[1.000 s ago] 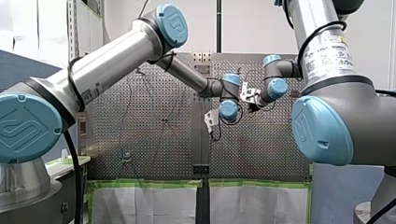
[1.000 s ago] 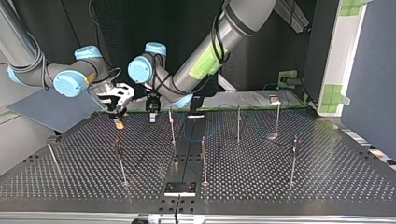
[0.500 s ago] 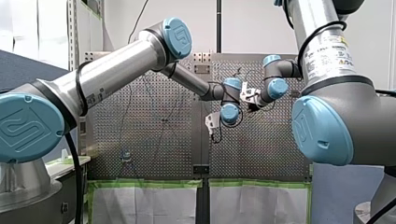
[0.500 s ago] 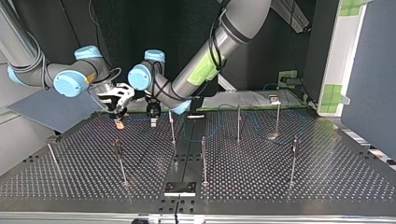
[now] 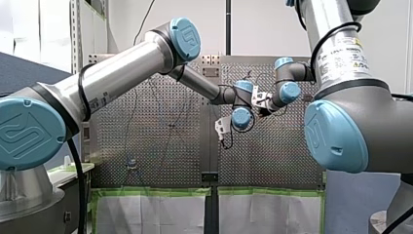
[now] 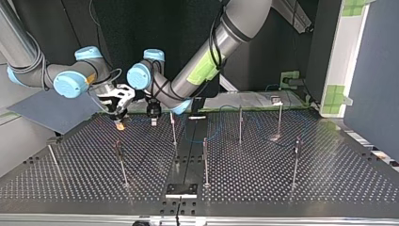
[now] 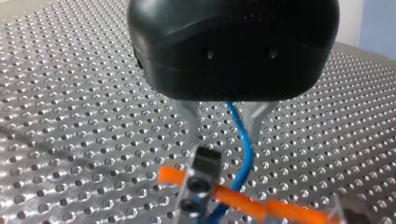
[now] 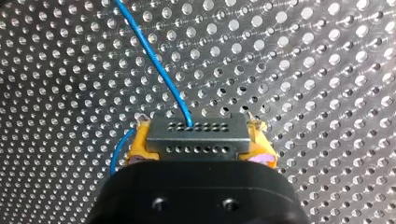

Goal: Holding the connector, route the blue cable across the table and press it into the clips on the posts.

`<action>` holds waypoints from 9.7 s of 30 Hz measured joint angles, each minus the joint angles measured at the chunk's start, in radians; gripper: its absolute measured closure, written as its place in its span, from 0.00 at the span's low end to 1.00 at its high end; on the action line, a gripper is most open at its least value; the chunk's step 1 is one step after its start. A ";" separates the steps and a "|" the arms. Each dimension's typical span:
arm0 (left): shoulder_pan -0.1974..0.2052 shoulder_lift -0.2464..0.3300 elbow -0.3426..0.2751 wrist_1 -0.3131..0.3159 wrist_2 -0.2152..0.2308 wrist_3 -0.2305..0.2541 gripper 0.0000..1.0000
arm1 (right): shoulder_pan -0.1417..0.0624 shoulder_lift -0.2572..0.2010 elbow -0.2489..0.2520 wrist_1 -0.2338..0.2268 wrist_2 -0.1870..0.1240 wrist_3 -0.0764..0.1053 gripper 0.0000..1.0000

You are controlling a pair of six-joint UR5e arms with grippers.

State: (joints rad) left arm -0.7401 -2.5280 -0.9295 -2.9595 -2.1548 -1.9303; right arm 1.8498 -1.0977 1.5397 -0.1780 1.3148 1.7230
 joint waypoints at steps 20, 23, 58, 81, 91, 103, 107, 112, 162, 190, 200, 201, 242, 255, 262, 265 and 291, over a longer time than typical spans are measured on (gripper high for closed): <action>-0.014 0.063 -0.001 -0.092 -0.079 -0.025 1.00 | -0.004 -0.060 -0.036 0.009 -0.005 0.013 1.00; -0.020 0.088 -0.001 -0.098 -0.086 -0.025 1.00 | -0.006 -0.086 -0.051 0.016 -0.020 0.034 1.00; -0.021 0.247 0.003 -0.045 -0.016 0.050 1.00 | -0.038 -0.239 -0.101 0.098 -0.062 0.071 1.00; 0.041 0.245 0.003 0.025 0.087 0.056 1.00 | -0.073 -0.206 -0.115 0.089 -0.092 0.080 1.00; 0.048 0.246 0.000 0.009 0.102 0.049 0.54 | -0.087 -0.204 -0.124 0.081 -0.111 0.089 1.00; 0.026 0.246 -0.001 -0.049 0.110 0.037 0.00 | -0.086 -0.203 -0.124 0.082 -0.113 0.089 1.00; 0.021 0.246 -0.001 -0.080 0.108 0.027 0.00 | -0.086 -0.203 -0.124 0.082 -0.113 0.089 1.00; 0.016 0.249 -0.001 -0.121 0.105 0.016 0.00 | -0.086 -0.203 -0.124 0.083 -0.114 0.089 1.00; -0.021 0.656 -0.400 0.173 -0.027 0.032 0.00 | -0.075 -0.198 -0.123 0.084 -0.120 0.082 1.00; -0.049 0.745 -0.648 0.421 -0.040 0.045 0.00 | -0.070 -0.193 -0.123 0.089 -0.115 0.063 1.00; -0.103 0.659 -0.734 0.507 -0.040 0.049 0.00 | -0.070 -0.192 -0.123 0.088 -0.112 0.060 1.00; -0.105 0.652 -0.742 0.514 -0.040 0.049 0.00 | -0.070 -0.191 -0.123 0.088 -0.112 0.059 1.00; -0.089 0.412 -0.954 0.649 -0.039 0.051 0.00 | -0.062 -0.186 -0.118 0.095 -0.106 0.055 1.00; -0.089 0.412 -0.954 0.651 -0.040 0.051 0.00 | -0.062 -0.187 -0.118 0.095 -0.106 0.054 1.00; -0.089 0.412 -0.954 0.651 -0.040 0.051 0.00 | -0.062 -0.187 -0.118 0.095 -0.106 0.054 1.00; -0.089 0.412 -0.954 0.651 -0.039 0.051 0.00 | -0.062 -0.187 -0.118 0.095 -0.106 0.054 1.00; -0.089 0.412 -0.954 0.651 -0.040 0.051 0.00 | -0.062 -0.187 -0.118 0.095 -0.106 0.054 1.00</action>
State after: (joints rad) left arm -0.8288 -2.1159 -1.8834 -2.3088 -2.1943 -1.8790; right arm 1.7878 -1.2849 1.4214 -0.0830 1.2089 1.7767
